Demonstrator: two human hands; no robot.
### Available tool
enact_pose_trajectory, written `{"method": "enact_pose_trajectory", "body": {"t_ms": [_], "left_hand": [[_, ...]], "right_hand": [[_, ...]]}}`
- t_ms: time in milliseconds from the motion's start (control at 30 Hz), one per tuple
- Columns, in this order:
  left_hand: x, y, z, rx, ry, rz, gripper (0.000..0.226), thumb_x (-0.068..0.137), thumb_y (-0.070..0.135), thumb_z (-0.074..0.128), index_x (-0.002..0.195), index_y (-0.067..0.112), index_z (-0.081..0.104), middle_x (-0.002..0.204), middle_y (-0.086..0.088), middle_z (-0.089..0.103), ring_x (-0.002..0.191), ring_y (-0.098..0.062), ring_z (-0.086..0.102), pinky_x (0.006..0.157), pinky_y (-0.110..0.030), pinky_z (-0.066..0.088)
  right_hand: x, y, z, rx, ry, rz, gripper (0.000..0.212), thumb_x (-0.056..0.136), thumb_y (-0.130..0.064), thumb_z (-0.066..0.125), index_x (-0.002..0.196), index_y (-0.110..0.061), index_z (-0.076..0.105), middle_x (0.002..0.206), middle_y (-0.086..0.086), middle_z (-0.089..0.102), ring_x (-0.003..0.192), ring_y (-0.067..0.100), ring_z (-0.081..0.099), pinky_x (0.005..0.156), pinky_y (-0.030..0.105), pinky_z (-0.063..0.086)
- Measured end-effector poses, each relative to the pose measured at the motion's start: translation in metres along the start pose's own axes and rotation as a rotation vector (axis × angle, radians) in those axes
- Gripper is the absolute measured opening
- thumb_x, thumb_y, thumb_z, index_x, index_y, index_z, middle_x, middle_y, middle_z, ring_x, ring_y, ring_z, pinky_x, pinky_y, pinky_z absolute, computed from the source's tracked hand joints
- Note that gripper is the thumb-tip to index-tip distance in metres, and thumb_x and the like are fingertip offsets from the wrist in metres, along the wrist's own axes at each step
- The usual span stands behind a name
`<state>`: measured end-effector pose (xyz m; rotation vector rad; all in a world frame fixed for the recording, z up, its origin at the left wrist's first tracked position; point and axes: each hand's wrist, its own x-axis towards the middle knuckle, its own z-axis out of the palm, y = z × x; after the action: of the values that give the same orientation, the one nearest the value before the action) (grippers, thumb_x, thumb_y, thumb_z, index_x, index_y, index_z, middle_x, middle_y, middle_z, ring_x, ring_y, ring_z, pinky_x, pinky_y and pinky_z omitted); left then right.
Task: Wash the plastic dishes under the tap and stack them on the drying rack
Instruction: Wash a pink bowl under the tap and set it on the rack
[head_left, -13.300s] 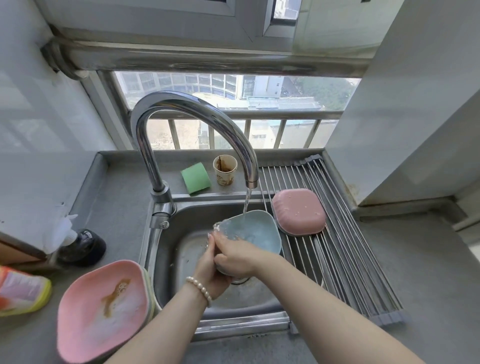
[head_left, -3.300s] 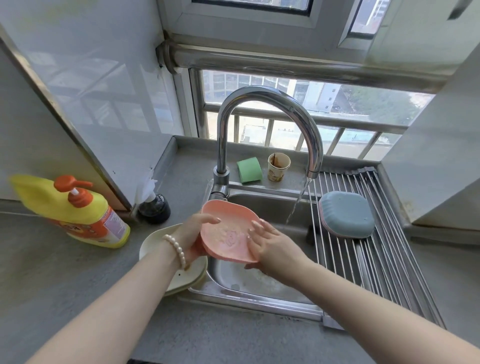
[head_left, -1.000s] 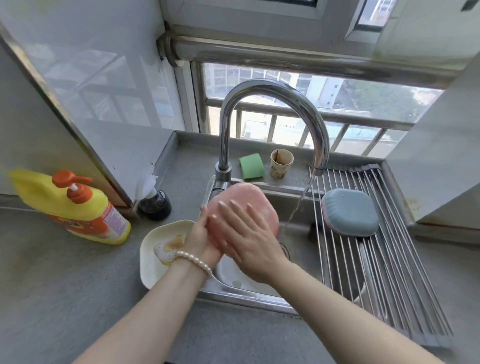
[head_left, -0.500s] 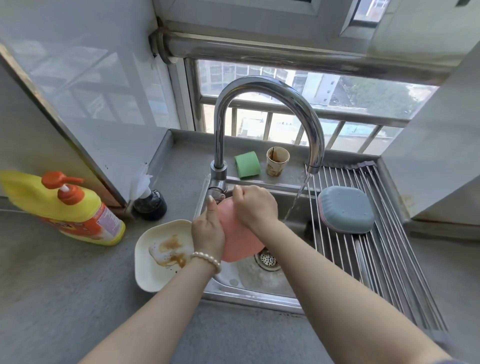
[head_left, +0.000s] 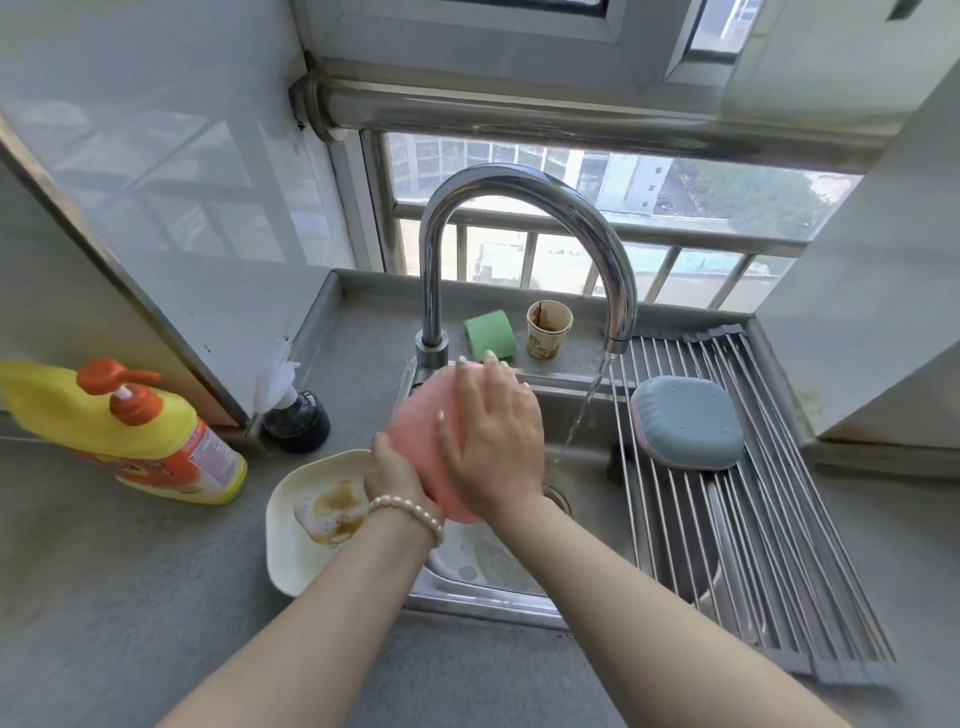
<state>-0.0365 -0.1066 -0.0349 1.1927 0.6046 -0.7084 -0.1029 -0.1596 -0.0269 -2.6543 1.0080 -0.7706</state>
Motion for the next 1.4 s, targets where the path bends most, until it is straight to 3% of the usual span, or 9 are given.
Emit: {"method": "enact_pose_trajectory", "body": {"t_ms": [133,200,467,667,767,867,1000,1200,1400], "left_hand": [[0.019,-0.006,-0.007,-0.111,-0.129,-0.193,0.048,0.093,0.053,0.04,0.106,0.013,0.061,0.116,-0.005,0.064,0.089,-0.021,0.064,0.064,-0.029,0.053],[0.024,-0.009,-0.01,-0.111,-0.162,-0.297,0.047,0.093,0.05,0.038,0.115,0.017,0.063,0.114,-0.008,0.067,0.097,-0.029,0.064,0.064,-0.039,0.056],[0.01,-0.019,-0.007,-0.159,-0.141,-0.29,0.034,0.095,0.022,0.04,0.12,0.021,0.064,0.118,-0.002,0.067,0.094,-0.022,0.063,0.07,-0.041,0.054],[0.01,-0.022,-0.001,-0.242,-0.142,-0.247,0.035,0.094,0.025,0.039,0.113,0.018,0.067,0.112,-0.01,0.069,0.099,-0.033,0.064,0.083,-0.053,0.053],[0.009,-0.025,-0.005,-0.218,-0.177,-0.226,0.033,0.094,0.025,0.043,0.117,0.017,0.066,0.114,-0.01,0.068,0.103,-0.033,0.064,0.086,-0.053,0.052],[0.007,-0.017,-0.013,-0.21,-0.234,-0.189,0.028,0.097,0.021,0.041,0.11,0.017,0.065,0.105,-0.011,0.069,0.088,-0.028,0.068,0.058,-0.039,0.058],[0.013,0.006,-0.019,0.042,-0.284,-0.185,0.042,0.102,0.038,0.025,0.103,0.019,0.063,0.067,-0.008,0.068,0.068,-0.021,0.064,0.059,-0.033,0.052],[0.014,0.008,-0.012,0.249,-0.164,-0.073,0.084,0.045,0.067,0.069,0.108,0.011,0.068,0.101,-0.008,0.072,0.092,-0.027,0.069,0.08,-0.046,0.056],[0.017,-0.012,-0.005,0.095,-0.049,-0.154,0.035,0.097,0.033,0.035,0.077,0.01,0.051,0.121,-0.007,0.059,0.059,-0.021,0.057,0.044,-0.025,0.044]], "right_hand": [[-0.029,0.026,0.008,-0.032,-0.036,-0.577,0.048,0.096,-0.036,0.041,0.135,-0.012,0.053,0.145,0.014,0.044,0.136,0.035,0.036,0.11,0.055,0.024],[-0.027,0.044,0.004,0.005,-0.012,-0.627,0.045,0.098,-0.036,0.037,0.131,-0.013,0.057,0.142,0.013,0.048,0.135,0.034,0.039,0.112,0.051,0.026],[0.016,0.021,-0.025,0.826,-0.027,0.671,0.031,0.091,-0.022,0.053,0.121,-0.018,0.064,0.119,-0.004,0.064,0.113,0.013,0.057,0.1,0.031,0.043],[-0.027,-0.019,-0.016,0.703,0.136,0.66,0.073,0.086,-0.052,0.053,0.148,-0.024,0.026,0.121,-0.009,0.033,0.1,0.004,0.037,0.083,0.022,0.032],[-0.021,-0.006,-0.007,0.827,0.134,0.797,0.07,0.084,-0.043,0.068,0.143,-0.022,0.038,0.126,-0.004,0.046,0.106,0.006,0.045,0.092,0.021,0.036],[-0.002,0.015,-0.005,1.056,0.088,0.916,0.051,0.084,-0.033,0.07,0.13,-0.016,0.056,0.124,0.005,0.061,0.111,0.017,0.058,0.1,0.038,0.046],[0.016,0.046,-0.016,1.041,-0.21,0.723,0.03,0.089,-0.027,0.066,0.116,-0.016,0.067,0.095,-0.004,0.068,0.094,0.016,0.061,0.088,0.034,0.053],[0.025,0.036,-0.014,0.342,-0.405,0.444,0.039,0.098,-0.043,0.039,0.125,-0.027,0.061,0.121,0.002,0.065,0.113,0.023,0.055,0.093,0.036,0.043],[-0.04,0.001,0.007,0.145,-0.095,-0.039,0.04,0.093,-0.039,0.039,0.109,-0.019,0.07,0.125,0.009,0.062,0.118,0.033,0.054,0.106,0.046,0.031]]}}
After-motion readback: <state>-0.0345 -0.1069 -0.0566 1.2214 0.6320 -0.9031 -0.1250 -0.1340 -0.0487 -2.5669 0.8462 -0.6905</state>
